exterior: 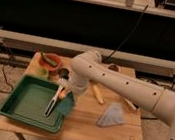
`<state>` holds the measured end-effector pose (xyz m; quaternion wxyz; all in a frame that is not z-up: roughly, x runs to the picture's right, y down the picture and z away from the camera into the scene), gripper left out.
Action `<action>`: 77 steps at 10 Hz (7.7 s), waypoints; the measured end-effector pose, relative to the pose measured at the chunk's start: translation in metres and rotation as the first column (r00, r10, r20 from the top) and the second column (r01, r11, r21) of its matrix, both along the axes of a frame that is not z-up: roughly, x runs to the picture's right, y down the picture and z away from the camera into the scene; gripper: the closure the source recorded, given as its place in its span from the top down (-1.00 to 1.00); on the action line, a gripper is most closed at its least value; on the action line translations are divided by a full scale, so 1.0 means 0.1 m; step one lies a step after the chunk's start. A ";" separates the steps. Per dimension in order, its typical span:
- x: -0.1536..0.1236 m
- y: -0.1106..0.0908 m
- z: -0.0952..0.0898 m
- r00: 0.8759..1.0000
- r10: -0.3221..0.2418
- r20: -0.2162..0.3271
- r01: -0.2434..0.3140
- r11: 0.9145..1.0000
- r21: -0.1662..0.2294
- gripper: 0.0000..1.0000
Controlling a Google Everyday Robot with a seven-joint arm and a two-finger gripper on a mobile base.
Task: Wipe tray with sponge
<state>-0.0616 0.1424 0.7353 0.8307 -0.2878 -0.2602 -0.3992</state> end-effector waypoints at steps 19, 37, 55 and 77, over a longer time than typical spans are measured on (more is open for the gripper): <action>-1.18 0.02 0.48 0.980 -0.060 0.192 0.055 0.998 0.033 -1.00; -1.69 0.14 1.04 0.990 -0.100 0.100 0.090 0.991 0.102 -1.00; -1.71 0.55 0.79 0.952 -0.269 0.145 0.244 0.956 0.165 -1.00; -1.74 0.50 0.92 0.956 -0.256 0.142 0.228 0.955 0.189 -1.00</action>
